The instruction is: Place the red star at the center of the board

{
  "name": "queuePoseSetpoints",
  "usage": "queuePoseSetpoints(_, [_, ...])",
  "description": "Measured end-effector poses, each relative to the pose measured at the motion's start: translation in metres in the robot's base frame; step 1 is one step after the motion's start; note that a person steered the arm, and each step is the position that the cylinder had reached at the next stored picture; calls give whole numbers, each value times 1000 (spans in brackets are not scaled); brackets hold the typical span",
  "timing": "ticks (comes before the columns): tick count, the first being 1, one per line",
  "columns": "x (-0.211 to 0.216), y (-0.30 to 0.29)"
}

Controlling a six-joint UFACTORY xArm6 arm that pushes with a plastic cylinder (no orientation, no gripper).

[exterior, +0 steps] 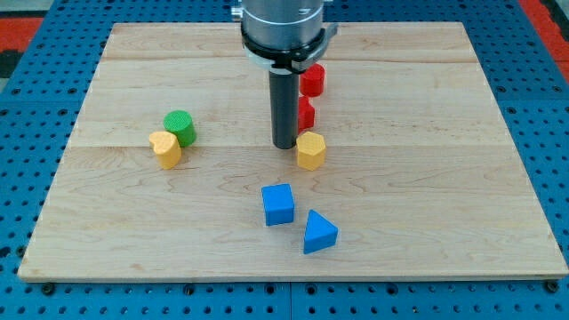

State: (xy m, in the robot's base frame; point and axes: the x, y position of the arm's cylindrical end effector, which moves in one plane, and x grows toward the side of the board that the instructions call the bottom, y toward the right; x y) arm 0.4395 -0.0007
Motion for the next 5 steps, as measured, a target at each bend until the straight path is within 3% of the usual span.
queuePoseSetpoints(1, [-20, -9])
queuePoseSetpoints(4, [-40, 113])
queuePoseSetpoints(5, [-89, 134])
